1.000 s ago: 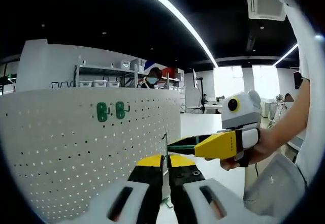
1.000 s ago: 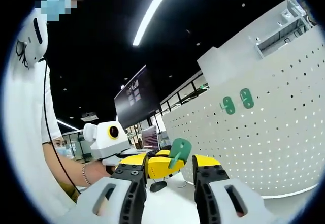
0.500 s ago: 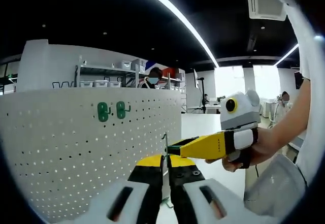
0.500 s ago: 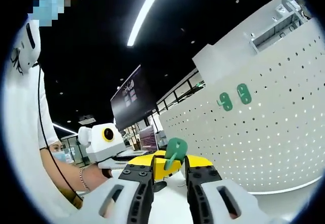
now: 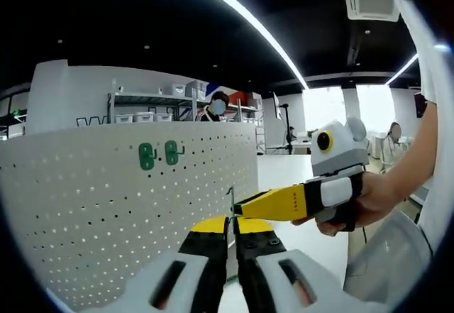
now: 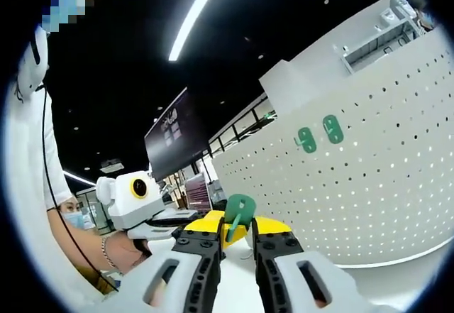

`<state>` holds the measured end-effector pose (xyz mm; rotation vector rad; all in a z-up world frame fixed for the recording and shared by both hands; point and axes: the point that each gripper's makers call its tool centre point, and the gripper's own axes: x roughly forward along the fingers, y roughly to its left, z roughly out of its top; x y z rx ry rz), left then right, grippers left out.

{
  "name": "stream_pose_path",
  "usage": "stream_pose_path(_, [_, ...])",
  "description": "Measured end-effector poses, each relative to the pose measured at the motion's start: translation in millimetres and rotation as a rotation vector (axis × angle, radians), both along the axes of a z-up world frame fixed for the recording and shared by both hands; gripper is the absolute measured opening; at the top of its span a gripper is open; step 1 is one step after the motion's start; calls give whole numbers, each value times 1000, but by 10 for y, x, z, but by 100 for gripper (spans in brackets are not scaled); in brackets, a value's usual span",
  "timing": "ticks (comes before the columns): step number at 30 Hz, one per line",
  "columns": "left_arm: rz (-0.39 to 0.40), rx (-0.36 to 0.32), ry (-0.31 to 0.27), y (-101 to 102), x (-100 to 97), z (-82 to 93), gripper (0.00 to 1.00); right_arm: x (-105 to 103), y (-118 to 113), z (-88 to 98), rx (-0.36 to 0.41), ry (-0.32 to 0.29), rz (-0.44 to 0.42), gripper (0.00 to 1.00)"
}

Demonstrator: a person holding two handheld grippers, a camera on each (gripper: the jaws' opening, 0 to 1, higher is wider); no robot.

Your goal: Insert the hook assembly into the mounting plate slot until the hook locks in place.

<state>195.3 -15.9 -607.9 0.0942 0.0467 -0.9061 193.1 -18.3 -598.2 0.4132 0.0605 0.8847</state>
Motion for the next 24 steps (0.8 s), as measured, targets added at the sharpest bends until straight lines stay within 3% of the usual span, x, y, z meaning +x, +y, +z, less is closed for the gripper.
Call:
stream_pose_path(3, [19, 34, -14, -8, 0, -21, 3, 17, -2, -25, -10, 18, -13, 12])
stream_pose_path(11, [102, 47, -43, 21, 39, 7, 3, 56, -26, -18, -8, 37, -39, 7])
stream_pose_path(24, [111, 35, -34, 19, 39, 4, 2, 47, -3, 2, 35, 64, -59, 2])
